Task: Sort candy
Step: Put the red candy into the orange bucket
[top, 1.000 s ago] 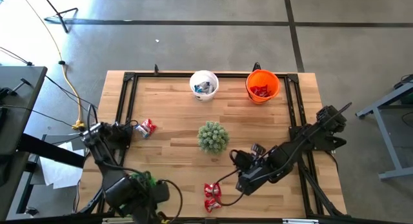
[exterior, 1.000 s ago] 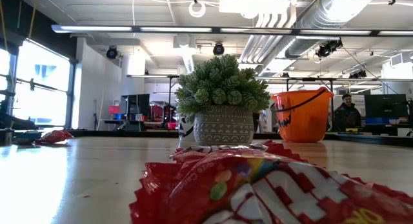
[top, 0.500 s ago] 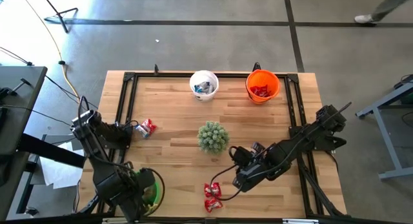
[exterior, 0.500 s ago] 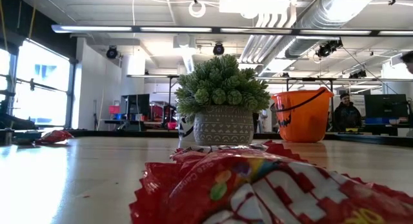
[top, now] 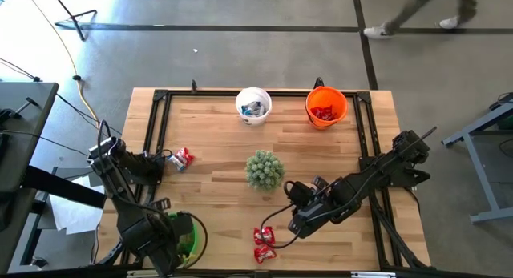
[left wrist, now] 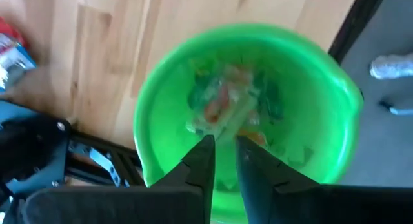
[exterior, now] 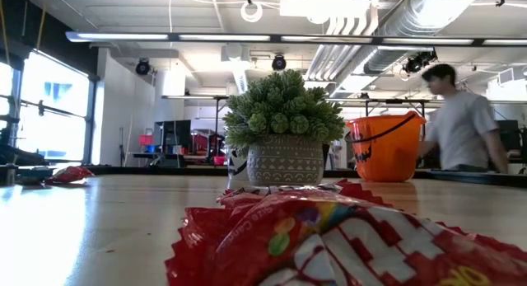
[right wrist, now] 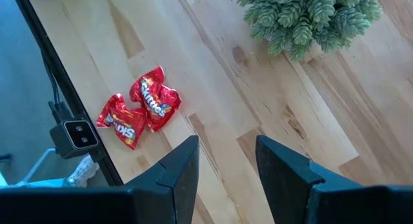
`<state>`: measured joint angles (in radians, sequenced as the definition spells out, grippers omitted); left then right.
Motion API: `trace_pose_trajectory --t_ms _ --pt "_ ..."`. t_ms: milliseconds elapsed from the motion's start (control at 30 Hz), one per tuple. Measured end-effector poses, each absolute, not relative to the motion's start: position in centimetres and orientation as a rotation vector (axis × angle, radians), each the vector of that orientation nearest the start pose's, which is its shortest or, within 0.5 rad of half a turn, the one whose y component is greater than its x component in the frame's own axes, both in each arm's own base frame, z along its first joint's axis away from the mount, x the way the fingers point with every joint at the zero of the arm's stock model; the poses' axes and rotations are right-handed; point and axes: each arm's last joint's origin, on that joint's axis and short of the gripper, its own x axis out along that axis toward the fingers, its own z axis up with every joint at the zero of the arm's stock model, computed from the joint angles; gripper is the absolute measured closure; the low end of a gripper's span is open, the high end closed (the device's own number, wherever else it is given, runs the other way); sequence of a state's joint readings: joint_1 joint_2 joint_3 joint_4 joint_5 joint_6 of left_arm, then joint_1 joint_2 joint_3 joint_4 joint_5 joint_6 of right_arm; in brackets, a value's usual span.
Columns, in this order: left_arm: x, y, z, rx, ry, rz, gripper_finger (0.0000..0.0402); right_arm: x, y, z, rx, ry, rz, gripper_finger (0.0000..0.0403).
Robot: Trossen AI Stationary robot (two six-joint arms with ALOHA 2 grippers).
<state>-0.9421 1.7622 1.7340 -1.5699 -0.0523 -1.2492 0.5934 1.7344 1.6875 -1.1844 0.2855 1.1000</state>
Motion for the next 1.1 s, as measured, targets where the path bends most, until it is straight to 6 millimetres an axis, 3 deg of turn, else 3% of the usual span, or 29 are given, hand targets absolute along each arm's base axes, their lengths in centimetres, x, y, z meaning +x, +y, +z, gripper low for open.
trace_pose_trajectory --t_ms 367,533,800,1100 --pt "19.6 -24.6 32.0 -0.079 1.387 0.286 0.0339 29.1 18.3 32.3 0.592 0.986 -0.498 0.0253" --pt "19.9 -24.3 32.0 -0.032 1.359 0.277 0.0339 30.3 19.4 31.9 0.715 0.962 -0.437 0.0253" --pt "20.1 -24.1 32.0 0.025 1.295 0.288 0.0339 33.5 22.1 27.9 0.700 1.039 -0.278 0.0253" --pt "20.9 -23.5 32.1 0.051 1.261 0.311 0.0339 35.2 22.3 24.5 0.507 1.135 -0.188 0.0253"
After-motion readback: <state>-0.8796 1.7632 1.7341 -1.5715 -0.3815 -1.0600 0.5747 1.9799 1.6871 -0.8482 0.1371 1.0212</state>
